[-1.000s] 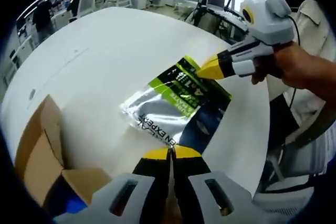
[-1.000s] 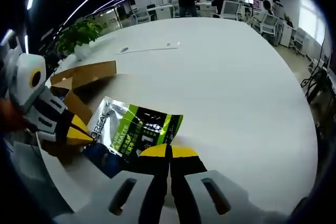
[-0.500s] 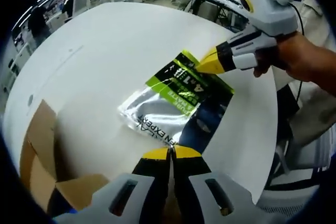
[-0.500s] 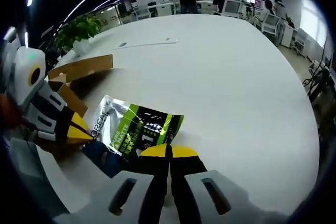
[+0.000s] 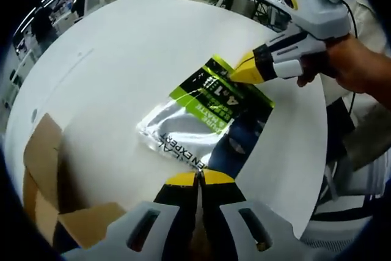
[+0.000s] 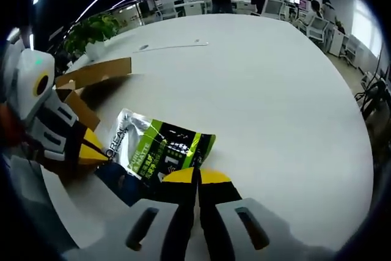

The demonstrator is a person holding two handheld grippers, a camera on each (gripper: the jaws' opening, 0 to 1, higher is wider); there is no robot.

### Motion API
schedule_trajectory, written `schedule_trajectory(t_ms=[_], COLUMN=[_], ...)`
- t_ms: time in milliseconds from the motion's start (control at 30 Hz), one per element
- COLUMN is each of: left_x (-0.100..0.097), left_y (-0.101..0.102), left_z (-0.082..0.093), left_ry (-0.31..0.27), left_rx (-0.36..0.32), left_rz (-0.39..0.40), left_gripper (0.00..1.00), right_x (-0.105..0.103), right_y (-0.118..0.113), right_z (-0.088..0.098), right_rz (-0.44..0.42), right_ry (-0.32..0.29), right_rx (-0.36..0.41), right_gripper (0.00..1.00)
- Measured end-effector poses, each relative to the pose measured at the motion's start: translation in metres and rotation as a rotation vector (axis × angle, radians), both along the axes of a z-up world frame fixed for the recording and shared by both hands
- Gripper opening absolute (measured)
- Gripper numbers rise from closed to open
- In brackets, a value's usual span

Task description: Operate the shoe box by opening the lid, removing the specified soft item, and placing it in the target area until the item is outside and the box remains undamaged.

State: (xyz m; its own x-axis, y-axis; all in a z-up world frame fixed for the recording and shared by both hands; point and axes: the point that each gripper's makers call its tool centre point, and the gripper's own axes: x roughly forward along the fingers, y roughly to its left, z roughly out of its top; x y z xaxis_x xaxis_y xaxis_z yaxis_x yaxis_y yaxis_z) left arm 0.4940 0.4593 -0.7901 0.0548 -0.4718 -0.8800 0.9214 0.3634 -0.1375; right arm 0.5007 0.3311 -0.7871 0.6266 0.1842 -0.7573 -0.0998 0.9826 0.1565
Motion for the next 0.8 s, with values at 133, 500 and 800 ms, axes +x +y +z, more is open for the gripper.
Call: schedule_trajectory(t_ms=[133, 500, 800], left_x=[0.0, -0.002, -0.004], left_y=[0.002, 0.004, 0.005], left_z=[-0.001, 0.004, 0.019], left_ry=[-0.003, -0.003, -0.012], left_rx=[0.013, 0.004, -0.047], left_rz=[0.0, 0.005, 0.023], left_gripper=[0.0, 0.01, 0.01], right_x=[-0.001, -0.005, -0.008], right_y=[0.001, -0.004, -0.015], right_z=[-0.002, 0.002, 0.012], right_rz=[0.004, -0.014, -0.036], right_ry=[0.008, -0.004, -0.035], right_rx=[0.003, -0.016, -0.065], right_gripper=[0.02, 0.11, 0.16])
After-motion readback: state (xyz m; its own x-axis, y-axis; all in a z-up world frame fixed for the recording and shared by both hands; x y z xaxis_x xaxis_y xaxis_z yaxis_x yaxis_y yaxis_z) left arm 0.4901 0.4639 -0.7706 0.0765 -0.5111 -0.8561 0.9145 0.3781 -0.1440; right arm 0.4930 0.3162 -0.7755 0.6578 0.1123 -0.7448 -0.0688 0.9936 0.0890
